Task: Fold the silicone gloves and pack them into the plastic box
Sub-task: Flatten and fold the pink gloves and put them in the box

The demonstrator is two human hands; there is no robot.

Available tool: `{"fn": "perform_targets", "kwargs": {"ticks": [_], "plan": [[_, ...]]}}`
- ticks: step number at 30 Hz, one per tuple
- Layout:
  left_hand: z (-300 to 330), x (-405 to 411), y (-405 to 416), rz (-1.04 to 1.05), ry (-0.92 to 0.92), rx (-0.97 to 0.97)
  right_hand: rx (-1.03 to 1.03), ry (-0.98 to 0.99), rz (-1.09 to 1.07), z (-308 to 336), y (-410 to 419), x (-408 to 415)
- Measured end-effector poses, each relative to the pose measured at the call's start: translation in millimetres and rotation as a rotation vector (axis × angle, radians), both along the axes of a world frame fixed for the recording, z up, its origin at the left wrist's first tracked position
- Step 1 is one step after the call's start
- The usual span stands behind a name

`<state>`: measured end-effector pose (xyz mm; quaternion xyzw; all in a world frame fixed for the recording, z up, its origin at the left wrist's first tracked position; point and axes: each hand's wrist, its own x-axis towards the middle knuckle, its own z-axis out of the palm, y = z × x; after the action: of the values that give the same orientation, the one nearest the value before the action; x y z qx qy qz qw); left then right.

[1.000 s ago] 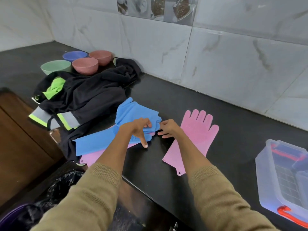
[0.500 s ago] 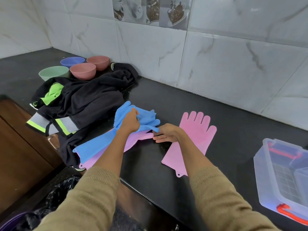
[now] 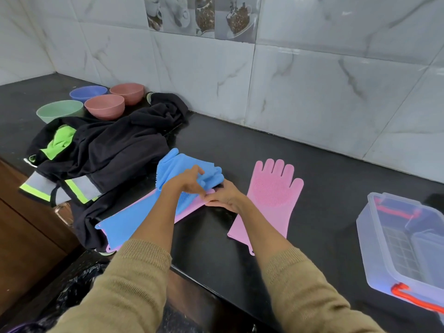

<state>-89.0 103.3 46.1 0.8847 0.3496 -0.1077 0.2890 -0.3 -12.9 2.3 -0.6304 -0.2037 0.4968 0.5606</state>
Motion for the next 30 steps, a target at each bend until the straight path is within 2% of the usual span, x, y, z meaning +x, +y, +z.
{"fn": "perform_targets", "kwargs": {"ticks": [1,3,6,8,14,18,21,23,25,27,28,30], "plan": [[1,-1,-2,-0.043,0.078,0.013,-0.008,0.018,-0.001,2,1,1],[0,0,-4,-0.059,0.056,0.012,-0.033,0.041,0.002,9,4,3],[0,1,-4,-0.017,-0.122,-0.01,-0.065,0.026,-0.013,20,4,2],[1,2,0,0.041,-0.242,0.083,-0.09,0.038,-0.039,24,4,3],[11,4,1,0.365,-0.528,0.211,-0.118,0.038,-0.107,30,-1,19],[19,8,3,0.542,-0.542,0.27,-0.052,0.068,-0.243,42,-11,35],[21,17,-8,0.583,-0.386,0.346,-0.048,0.097,-0.288,56,-27,45],[21,26,-23,0.521,-0.371,0.464,-0.051,0.097,-0.325,62,-40,51],[20,40,-42,0.338,-0.535,0.53,-0.022,0.102,-0.393,66,-53,60],[22,55,-66,0.11,-0.688,0.34,0.014,0.097,-0.443,71,-62,65],[25,64,-78,0.01,-0.68,0.182,0.021,0.068,-0.459,76,-68,67],[31,78,-95,-0.17,-0.469,-0.067,-0.004,-0.022,-0.499,85,-79,74]]}}
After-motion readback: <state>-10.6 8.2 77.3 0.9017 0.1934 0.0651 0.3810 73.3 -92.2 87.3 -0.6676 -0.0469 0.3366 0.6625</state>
